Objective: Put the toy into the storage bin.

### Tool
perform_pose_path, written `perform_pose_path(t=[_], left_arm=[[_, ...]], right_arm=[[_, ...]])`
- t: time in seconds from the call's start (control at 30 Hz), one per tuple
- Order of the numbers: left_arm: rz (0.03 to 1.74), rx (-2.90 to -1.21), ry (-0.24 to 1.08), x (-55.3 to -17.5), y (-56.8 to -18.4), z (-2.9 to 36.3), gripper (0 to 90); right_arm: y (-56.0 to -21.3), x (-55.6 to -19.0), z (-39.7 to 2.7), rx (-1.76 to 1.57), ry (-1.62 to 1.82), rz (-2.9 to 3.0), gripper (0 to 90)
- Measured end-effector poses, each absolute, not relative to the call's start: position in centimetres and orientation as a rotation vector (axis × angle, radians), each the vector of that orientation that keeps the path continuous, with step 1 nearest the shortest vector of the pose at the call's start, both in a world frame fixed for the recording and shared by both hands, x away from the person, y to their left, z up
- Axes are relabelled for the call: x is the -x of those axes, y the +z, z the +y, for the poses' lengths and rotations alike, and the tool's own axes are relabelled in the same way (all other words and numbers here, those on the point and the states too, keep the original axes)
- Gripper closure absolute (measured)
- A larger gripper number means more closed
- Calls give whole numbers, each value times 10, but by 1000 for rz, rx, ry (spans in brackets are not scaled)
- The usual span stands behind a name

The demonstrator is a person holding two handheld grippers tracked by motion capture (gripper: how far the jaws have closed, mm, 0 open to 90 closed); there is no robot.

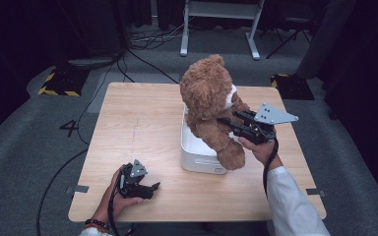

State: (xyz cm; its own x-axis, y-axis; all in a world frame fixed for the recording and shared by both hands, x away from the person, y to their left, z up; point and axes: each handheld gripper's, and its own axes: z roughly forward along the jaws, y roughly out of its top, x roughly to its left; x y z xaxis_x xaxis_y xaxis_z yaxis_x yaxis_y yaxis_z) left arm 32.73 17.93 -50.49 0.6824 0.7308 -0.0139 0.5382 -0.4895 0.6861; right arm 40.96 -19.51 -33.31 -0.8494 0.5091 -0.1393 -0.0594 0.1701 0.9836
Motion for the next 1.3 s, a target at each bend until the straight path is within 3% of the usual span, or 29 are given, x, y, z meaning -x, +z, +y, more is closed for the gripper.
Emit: perform_pose_path(t=[0.93, 1.23, 1.3], left_arm=[[961, -2220, 364, -327, -505, 180, 165], [960, -2219, 365, -327, -505, 179, 166], [960, -2218, 364, -327, -505, 179, 166]], right_arm=[[-354, -428, -174, -410, 1503, 2303, 685], [-354, -437, -173, -429, 1360, 2386, 719], [-353, -439, -175, -431, 1336, 2403, 768]])
